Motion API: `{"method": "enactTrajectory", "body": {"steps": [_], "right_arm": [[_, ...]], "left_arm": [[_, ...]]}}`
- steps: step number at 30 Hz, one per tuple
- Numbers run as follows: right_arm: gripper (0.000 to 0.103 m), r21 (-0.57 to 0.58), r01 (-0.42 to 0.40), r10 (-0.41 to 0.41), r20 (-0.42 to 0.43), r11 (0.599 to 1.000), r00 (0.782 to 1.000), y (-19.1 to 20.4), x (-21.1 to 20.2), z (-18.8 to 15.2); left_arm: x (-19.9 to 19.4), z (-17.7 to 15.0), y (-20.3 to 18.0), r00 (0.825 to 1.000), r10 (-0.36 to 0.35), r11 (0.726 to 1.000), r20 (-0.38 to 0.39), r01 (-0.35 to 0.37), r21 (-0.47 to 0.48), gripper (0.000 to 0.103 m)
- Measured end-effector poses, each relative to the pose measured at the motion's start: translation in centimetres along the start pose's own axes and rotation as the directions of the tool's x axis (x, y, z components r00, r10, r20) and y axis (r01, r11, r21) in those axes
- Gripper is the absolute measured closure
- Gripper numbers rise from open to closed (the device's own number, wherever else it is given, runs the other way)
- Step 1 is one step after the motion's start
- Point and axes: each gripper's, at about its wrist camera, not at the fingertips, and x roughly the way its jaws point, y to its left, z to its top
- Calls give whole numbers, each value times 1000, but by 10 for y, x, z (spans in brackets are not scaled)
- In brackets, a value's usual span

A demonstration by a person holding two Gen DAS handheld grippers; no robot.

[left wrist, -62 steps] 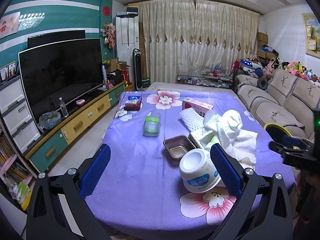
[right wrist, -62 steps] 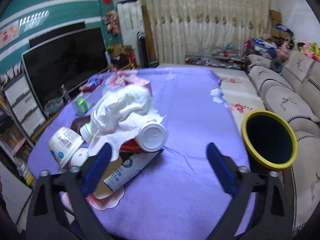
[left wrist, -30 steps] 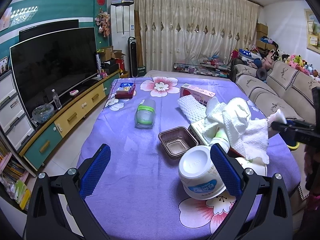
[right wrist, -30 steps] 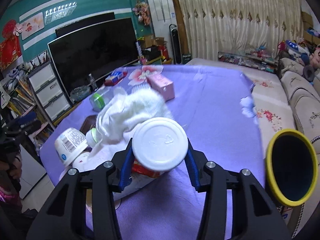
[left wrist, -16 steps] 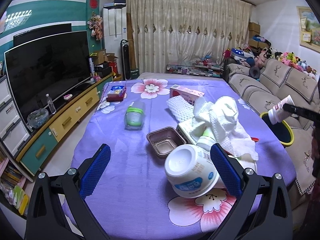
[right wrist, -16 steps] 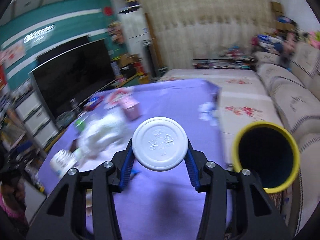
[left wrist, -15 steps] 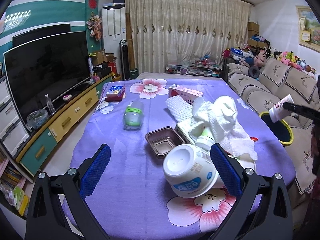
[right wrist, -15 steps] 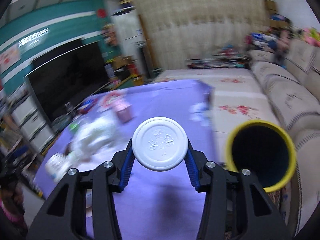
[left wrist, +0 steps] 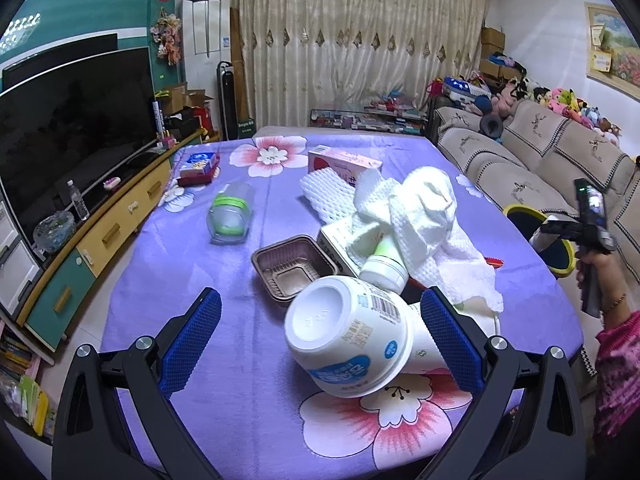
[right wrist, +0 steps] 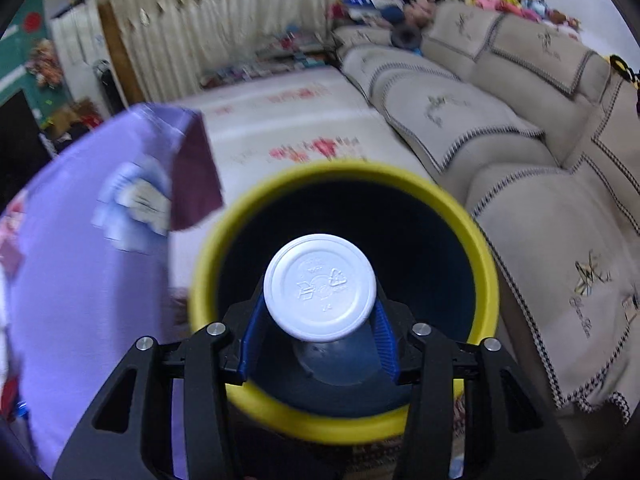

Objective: Collect trash
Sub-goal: 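Carry the white bottle to the yellow-rimmed bin and release it, then grasp the white cup with the left gripper and carry it over the bin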

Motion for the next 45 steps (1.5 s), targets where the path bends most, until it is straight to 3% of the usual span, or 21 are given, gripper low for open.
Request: {"method": "enactTrajectory", "body": {"steps": [7,18,25,31,35,40,42,43,45], "right_arm": [[56,20,34,-33,-65,999,997,-7,37,-1],[50,-1,-5,5,-4,1000,1000,2,-4,-14],[47,-16,-65,65,22,998,998,12,-29,-25],[45,-34,-96,97,24,995,995,17,-41,-27],[45,-46,-106,108,24,993,994,20,-45,-26],[45,-54,-119,121,20,991,992,28,-43,-29],[45,-56,-128,129,17,990,992,30,-44,-31],[44,-57,-130,131,16,990,991,31,-45,-32],[45,-60,-135,136,16,989,991,32,-47,-32]], "left_arm": [[15,-1,-10,999,-29,999,-33,29,21,5],[30,-9,-10,992,-88,995,-89,92,40,5],[48,-4,2,967,-215,977,-136,215,-14,5],[70,-6,15,947,-264,963,-180,250,-100,5],[79,-8,22,947,-267,961,-181,248,-122,5],[87,-7,27,934,-317,945,-164,296,-141,5],[88,-7,28,926,-344,934,-158,320,-159,9],[89,-7,29,919,-360,927,-159,333,-169,18],[91,-6,31,911,-382,917,-158,352,-189,19]]}}
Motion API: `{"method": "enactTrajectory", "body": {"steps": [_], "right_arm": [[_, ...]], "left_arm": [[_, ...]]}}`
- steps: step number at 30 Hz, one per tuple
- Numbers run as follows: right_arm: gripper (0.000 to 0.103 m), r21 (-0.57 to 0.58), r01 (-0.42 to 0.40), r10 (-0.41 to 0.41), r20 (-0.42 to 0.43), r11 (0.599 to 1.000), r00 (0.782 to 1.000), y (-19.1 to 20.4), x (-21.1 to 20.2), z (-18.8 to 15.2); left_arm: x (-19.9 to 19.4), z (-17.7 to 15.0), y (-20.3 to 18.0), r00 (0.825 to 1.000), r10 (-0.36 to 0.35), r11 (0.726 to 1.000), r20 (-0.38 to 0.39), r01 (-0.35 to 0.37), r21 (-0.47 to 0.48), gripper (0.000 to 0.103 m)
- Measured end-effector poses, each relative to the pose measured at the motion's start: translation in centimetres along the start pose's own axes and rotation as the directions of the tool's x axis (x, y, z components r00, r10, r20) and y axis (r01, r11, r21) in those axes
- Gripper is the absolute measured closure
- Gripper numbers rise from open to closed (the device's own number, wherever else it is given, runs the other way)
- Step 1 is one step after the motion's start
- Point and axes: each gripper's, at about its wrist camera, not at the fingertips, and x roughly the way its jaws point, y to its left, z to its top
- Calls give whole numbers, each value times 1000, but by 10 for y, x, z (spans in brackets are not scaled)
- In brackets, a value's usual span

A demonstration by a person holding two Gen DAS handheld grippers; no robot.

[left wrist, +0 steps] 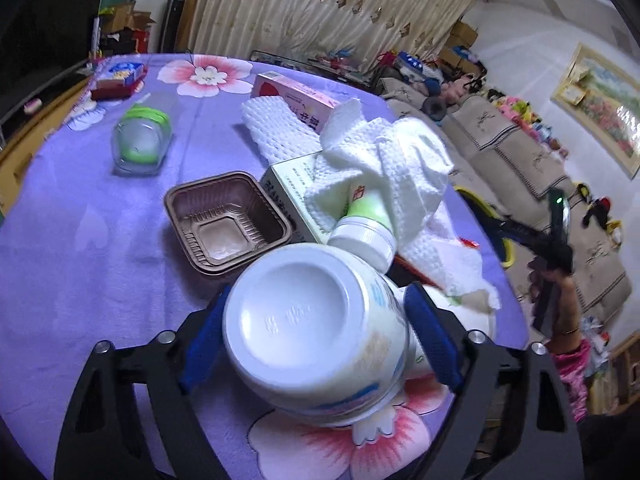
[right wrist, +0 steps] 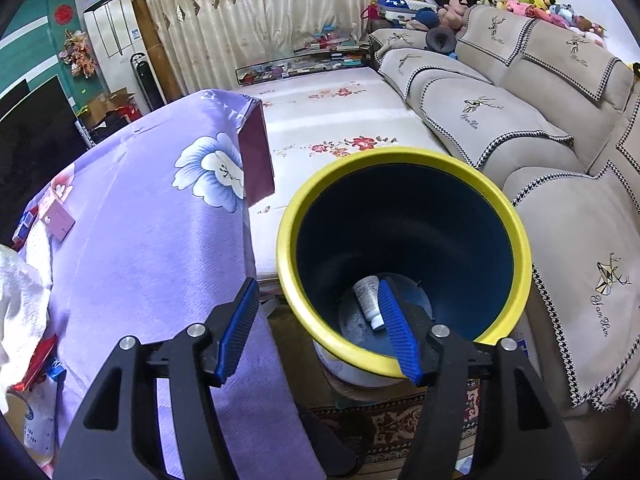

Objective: Collect trash
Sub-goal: 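Grasp the white cup with the left gripper and carry it over the bin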

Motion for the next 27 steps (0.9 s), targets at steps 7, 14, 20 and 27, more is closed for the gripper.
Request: {"method": "enactTrajectory", "body": {"steps": [7,14,20,27], "right_arm": [[45,-7,-19,19,14,1000,1000,2,-9,1],[45,-7,-18,18,78,1000,997,-2,-34,1],[45,6,46,-46,155,999,987,-20,-67,-5],[43,77,143,-157,227,987,961,-70,-100,-11]], "left_arm": [[-17,7,-17,994,91,992,67,-96,76,20],[-45,35,-54,979,139,971,151,-165,175,20],[-35,68,-113,985,32,957,170,-79,280,20],[18,100,-205,992,-89,912,84,48,407,20]]}}
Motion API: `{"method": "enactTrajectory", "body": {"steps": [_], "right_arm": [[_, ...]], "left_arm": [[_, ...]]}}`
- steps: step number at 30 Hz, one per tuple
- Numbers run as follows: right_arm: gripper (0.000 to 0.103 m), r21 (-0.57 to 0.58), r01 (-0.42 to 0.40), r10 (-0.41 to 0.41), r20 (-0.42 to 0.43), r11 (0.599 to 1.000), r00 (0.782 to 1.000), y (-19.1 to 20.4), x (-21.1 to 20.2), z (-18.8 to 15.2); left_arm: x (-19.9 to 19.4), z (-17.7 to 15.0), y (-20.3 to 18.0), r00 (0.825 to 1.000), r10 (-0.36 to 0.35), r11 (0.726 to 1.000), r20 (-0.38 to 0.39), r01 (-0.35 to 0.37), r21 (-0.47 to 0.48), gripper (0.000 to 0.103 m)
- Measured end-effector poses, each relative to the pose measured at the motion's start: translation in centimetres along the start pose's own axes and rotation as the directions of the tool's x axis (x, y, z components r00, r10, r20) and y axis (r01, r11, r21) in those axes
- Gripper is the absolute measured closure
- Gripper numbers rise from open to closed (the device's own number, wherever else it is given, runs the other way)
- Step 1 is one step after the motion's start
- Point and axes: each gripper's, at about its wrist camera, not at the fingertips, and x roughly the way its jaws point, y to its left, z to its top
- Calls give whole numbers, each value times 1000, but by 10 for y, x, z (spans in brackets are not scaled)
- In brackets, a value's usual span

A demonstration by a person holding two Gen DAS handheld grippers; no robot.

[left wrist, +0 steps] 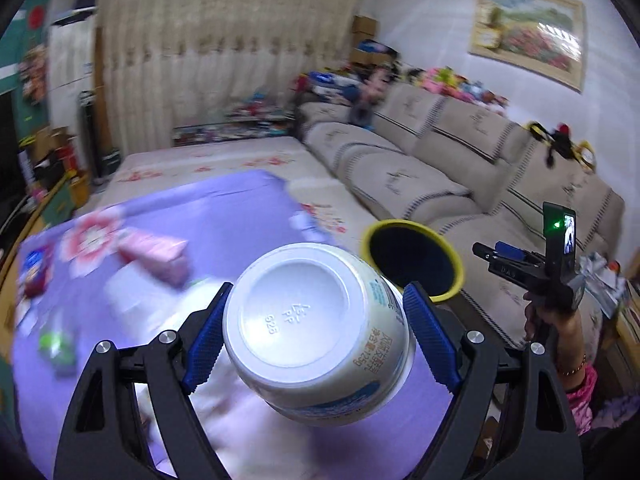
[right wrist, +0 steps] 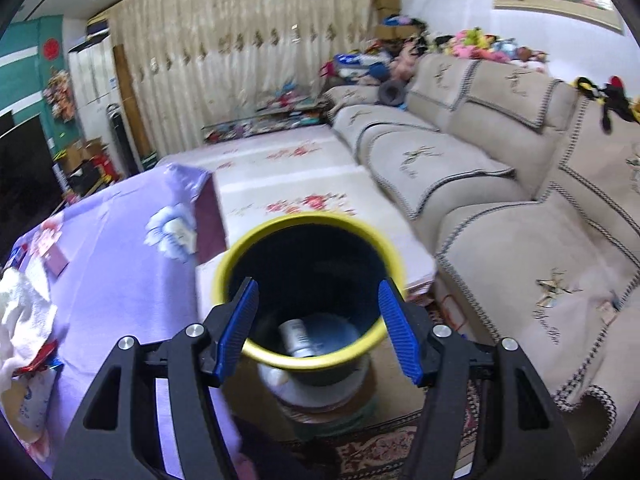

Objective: Collect trash
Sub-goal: 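Grasp the white cup with the left gripper and carry it over the bin, then open the left gripper to drop the white cup into the bin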

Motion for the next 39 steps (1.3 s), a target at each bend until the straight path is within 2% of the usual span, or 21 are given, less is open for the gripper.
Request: {"method": "enactTrajectory", "body": {"steps": [4,8,13,19,25,27,28,32,39], "right_arm": [[42,41,49,-49,18,998,999,-32,-6,-3],[42,79,84,-85,18,993,996,-57,-5,-8],[42,108,105,-107,9,988,994,-82,-2,-17],[41,137,126,-125,-15,982,992,-104,3,-27],[38,176,144,-141,-29,974,990,-123,2,-35],[38,178,147,-144,-29,973,989,-125,1,-35],[37,178,145,-142,-29,973,989,-125,1,-35],[37,169,131,-129,-20,977,991,-116,-3,-35],[37,136,84,-83,-9,987,996,-86,-12,-34]], "left_arm": [[49,33,-49,996,-73,996,-51,75,42,20],[104,55,-95,990,-104,992,-94,110,62,20],[185,74,-140,984,-86,994,-153,95,56,20],[271,71,-171,974,-25,996,-227,43,76,20],[321,65,-182,959,17,995,-282,13,104,19],[322,64,-180,958,22,995,-284,7,100,18],[318,66,-180,960,22,996,-277,4,94,13],[278,75,-169,977,22,997,-211,-5,81,9],[155,82,-134,997,6,1000,-71,-4,18,5]]}}
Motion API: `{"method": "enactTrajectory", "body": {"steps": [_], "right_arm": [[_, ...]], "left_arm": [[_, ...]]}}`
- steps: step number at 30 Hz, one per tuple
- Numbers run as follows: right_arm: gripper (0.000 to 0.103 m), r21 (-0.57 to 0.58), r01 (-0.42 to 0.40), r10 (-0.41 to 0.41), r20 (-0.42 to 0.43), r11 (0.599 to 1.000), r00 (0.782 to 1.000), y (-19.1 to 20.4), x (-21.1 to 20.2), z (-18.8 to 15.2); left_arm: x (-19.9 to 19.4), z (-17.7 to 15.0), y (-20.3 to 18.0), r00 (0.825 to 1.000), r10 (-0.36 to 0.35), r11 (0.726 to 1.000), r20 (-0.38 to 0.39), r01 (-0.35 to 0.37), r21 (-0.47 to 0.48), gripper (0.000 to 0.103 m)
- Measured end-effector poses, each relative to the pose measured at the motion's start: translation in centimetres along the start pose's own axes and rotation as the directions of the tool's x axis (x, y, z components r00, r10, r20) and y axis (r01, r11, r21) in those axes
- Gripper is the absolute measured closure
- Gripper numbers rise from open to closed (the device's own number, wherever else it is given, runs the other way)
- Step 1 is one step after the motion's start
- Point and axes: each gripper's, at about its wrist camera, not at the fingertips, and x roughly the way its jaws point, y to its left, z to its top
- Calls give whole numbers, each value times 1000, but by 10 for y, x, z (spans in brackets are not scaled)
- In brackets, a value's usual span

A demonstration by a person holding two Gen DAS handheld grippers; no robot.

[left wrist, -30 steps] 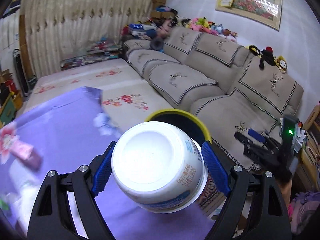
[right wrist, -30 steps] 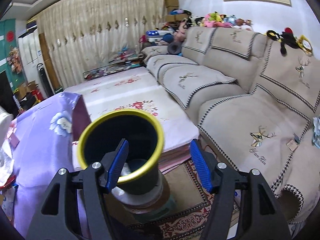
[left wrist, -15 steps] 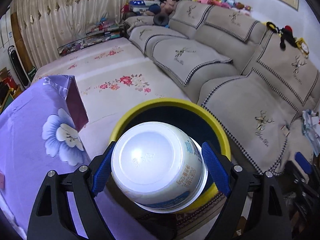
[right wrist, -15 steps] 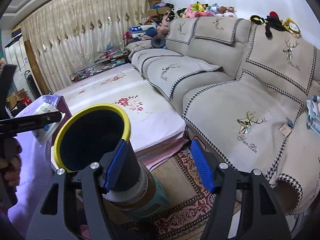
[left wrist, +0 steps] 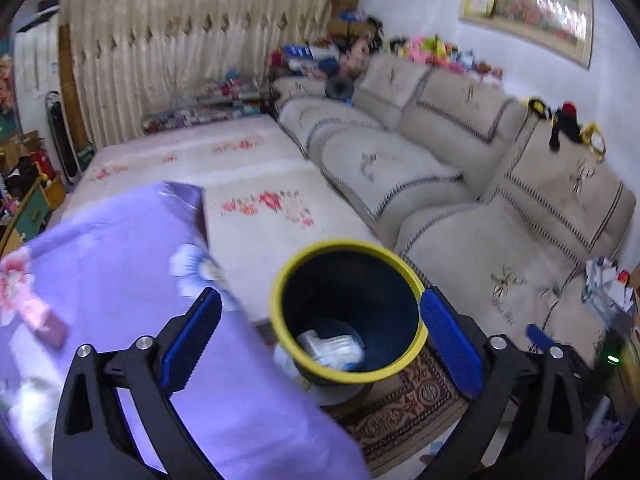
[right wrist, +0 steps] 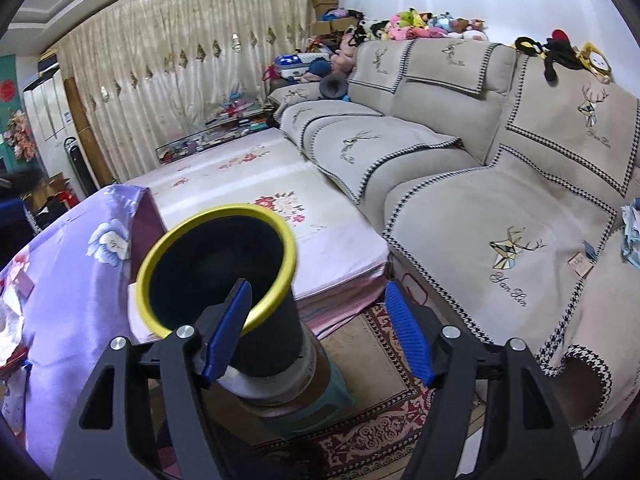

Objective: Collect trash
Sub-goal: 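Open the left gripper to drop the white cup into the bin, then grasp the white tissue on the table with the right gripper and lift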

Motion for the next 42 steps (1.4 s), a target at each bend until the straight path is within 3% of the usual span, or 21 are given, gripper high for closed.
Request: {"method": "enactTrajectory", "body": {"steps": [5,8,12,16,19,23,25,27,29,32,36,42], "right_arm": [[37,-51,-39,38,-6,998,999,33,-8,-3],[37,-81,-70,70,-13,994,997,55,-11,-4],[37,-153,-130,127,-28,980,991,100,-16,-8],[37,-239,-206,201,-46,949,979,155,-24,-12],[37,-297,-289,281,-71,910,957,200,-33,-18],[37,-368,-421,408,-115,829,906,264,-53,-31],[37,-390,-484,468,-143,783,872,290,-63,-37],[41,-406,-565,534,-199,718,822,320,-71,-45],[45,-422,-600,559,-231,680,796,344,-76,-50],[53,-436,-621,571,-256,651,780,367,-78,-54],[55,-427,-663,585,-316,615,747,388,-74,-58],[63,-434,-664,564,-352,609,747,400,-67,-67]], "left_arm": [[-86,-25,48,992,77,997,97,-74,-36,5],[-131,-47,85,979,157,986,131,-148,-75,5],[-186,-87,136,941,306,949,147,-288,-129,5],[-230,-127,187,902,410,900,134,-376,-221,5],[-257,-150,218,875,464,866,136,-416,-278,5],[-289,-178,245,828,540,817,152,-472,-330,5],[-296,-187,252,820,551,809,155,-478,-342,5],[-301,-194,261,816,558,801,151,-483,-354,5],[-305,-201,268,818,557,800,147,-480,-361,5],[-305,-205,272,824,548,803,144,-470,-368,5],[-301,-204,279,825,548,799,136,-469,-376,5],[-295,-204,285,830,544,797,125,-464,-386,5]]}}
